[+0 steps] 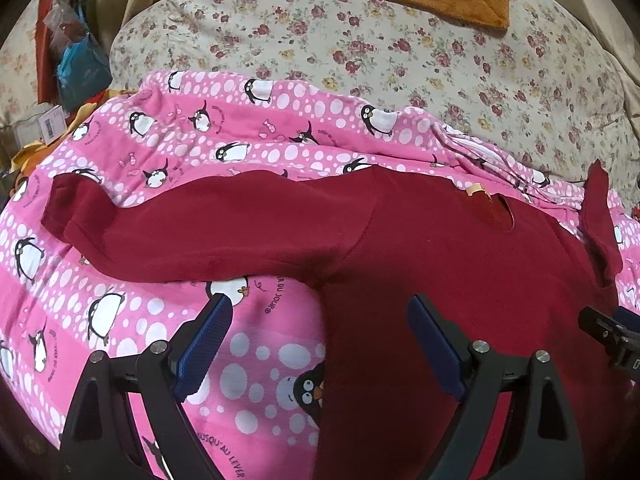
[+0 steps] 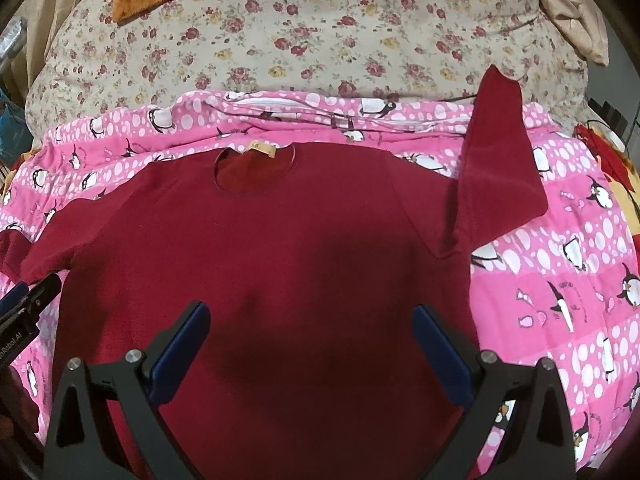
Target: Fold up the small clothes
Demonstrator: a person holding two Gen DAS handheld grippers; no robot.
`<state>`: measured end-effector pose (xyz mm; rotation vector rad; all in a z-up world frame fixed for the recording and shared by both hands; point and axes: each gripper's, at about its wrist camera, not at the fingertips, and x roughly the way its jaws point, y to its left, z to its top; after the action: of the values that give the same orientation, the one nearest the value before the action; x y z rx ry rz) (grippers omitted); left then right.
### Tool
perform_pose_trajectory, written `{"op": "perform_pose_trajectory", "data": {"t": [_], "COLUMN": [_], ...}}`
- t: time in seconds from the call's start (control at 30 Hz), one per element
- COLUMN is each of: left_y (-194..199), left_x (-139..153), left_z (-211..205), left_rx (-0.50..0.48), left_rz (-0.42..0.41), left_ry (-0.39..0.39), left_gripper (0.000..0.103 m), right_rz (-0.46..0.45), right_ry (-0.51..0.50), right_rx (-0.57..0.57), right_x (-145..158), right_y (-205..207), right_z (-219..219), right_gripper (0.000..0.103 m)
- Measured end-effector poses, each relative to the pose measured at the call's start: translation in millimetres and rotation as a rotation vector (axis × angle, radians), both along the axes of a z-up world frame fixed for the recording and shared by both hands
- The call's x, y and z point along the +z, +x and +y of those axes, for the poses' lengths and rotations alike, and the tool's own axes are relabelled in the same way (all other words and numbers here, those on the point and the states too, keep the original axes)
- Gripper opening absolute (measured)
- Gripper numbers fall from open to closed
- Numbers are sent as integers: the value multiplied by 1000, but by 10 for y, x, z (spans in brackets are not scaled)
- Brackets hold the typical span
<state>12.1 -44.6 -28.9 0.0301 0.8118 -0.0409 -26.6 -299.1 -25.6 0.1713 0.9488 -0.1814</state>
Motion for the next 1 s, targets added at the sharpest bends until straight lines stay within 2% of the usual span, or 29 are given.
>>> {"op": "perform_pose_trajectory", "data": {"t": [0.3,1.0], "left_y": [33,70], "left_x": [-12,-12], "left_z": [-107,-60], "left_rx": [-14,9], "left_rz": [14,26], "left_ry": [12,0], "left_gripper": [73,73], "right_rz": [-5,-13], "right_ry": [-19,0], "right_rx": [18,19], "right_x": [-29,-61], "right_y": [28,31], "right_z": [49,57], "right_gripper": [102,102]}}
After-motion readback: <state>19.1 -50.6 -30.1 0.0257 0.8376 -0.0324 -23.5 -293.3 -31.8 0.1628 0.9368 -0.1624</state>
